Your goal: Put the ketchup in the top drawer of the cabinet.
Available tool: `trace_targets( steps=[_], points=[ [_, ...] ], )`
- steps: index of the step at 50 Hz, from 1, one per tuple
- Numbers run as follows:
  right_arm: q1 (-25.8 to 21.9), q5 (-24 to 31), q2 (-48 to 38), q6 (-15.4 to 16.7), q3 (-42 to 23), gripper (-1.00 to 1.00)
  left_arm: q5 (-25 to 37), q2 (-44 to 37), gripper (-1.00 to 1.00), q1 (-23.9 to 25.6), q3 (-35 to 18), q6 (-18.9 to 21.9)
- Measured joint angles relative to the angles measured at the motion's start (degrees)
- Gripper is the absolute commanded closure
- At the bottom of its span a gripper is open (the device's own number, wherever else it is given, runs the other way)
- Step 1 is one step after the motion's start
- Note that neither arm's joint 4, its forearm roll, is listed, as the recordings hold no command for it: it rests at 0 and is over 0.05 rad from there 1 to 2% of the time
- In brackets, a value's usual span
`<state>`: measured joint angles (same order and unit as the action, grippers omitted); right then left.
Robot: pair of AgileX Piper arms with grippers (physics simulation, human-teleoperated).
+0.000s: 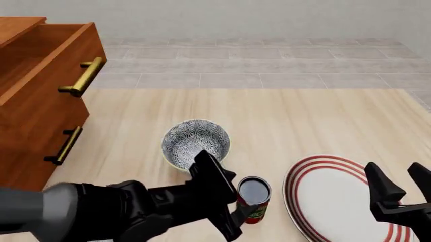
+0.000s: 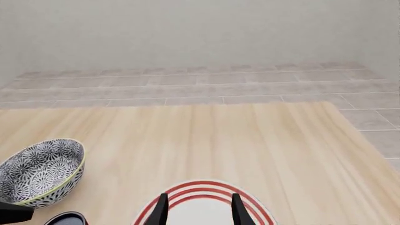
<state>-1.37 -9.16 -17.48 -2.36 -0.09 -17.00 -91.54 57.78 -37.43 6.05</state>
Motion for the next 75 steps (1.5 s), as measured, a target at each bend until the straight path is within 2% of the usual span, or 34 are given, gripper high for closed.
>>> trace_targets(
  steps=[17,61,75],
  points=[
    [0.0,-0.4,-0.7,0.0,0.0,-1.00,-1.9,-4.7,-1.00,0.9,-1.2,-1.4],
    [-0.3,-1.9,-3.5,0.2,0.0,-1.00,-6.7,-11.7,-1.00,-0.8,-1.9,0.2],
    [-0.1,-1.0,-1.9,0.9,0.0,-1.00,-7.2,-13.0,-1.00,-0.6,-2.7,0.5]
  ],
)
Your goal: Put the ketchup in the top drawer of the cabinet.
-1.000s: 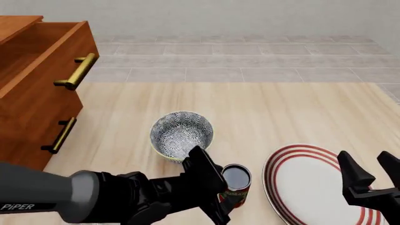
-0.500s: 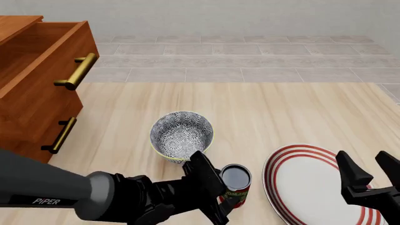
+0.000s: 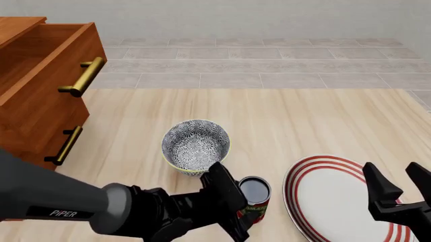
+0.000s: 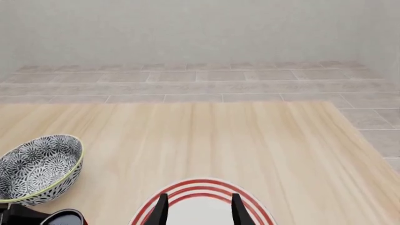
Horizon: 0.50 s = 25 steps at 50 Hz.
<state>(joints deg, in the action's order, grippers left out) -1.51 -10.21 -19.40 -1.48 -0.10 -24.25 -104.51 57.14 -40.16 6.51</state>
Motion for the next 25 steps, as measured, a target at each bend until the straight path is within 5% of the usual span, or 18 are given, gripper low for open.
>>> trace_targets(
  steps=[20,21,25],
  points=[
    [-0.2,0.3,0.5,0.5,0.0,-1.00,0.0,0.2,-1.00,-0.3,-0.8,0.0],
    [-0.2,0.2,0.5,0.5,0.0,-1.00,0.0,0.3,1.00,-0.3,-0.8,0.0],
    [-0.3,0.2,0.4,0.5,0.0,-1.00,0.0,0.7,1.00,-0.3,-0.6,-0.3]
  ],
)
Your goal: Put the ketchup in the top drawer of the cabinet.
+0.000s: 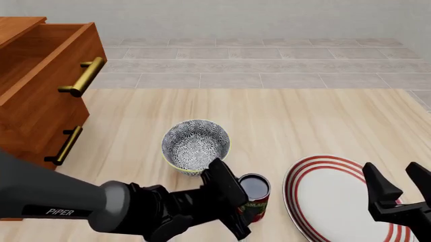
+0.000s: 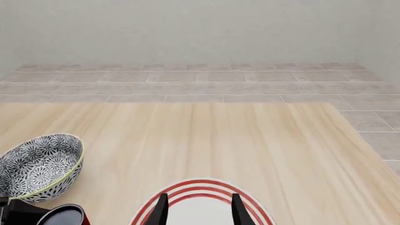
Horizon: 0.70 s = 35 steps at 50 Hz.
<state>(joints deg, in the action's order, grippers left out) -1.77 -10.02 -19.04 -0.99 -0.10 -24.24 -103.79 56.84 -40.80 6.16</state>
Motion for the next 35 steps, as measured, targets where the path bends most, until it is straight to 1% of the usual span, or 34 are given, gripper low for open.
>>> trace_targets(
  steps=[9,17,30,35],
  points=[
    [0.0,-0.1,-0.3,0.0,0.0,-1.00,0.3,2.4,1.00,-0.2,0.7,-0.2],
    [-0.1,-0.2,-0.4,0.0,0.0,-1.00,1.6,6.4,1.00,-0.5,1.2,-0.1],
    [-0.2,-0.3,-0.6,-0.2,0.0,-1.00,8.4,18.1,1.00,0.0,0.8,1.1],
    [-0.2,-0.3,-0.6,-0.2,0.0,-1.00,11.8,23.7,1.00,-0.9,0.7,2.1]
  ],
)
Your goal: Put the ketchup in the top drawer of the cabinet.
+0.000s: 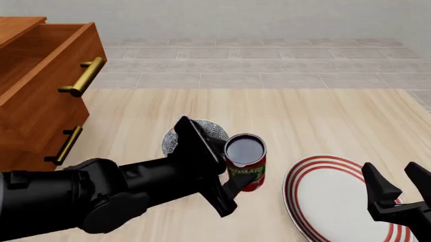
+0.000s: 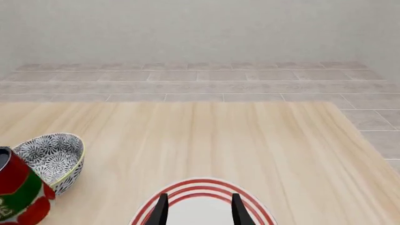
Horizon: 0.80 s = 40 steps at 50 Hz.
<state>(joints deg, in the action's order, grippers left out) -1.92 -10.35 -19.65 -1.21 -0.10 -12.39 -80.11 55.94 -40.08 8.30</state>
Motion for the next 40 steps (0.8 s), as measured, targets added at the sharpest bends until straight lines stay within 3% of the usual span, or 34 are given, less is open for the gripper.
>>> trace_targets(
  steps=[20,40],
  points=[
    [-0.3,-0.4,-0.7,-0.3,0.0,-1.00,15.2,18.9,1.00,-3.0,-4.5,3.2],
    [-0.1,-0.4,-0.8,-0.5,0.0,-1.00,30.7,30.9,1.00,-10.8,-13.2,2.2]
  ],
)
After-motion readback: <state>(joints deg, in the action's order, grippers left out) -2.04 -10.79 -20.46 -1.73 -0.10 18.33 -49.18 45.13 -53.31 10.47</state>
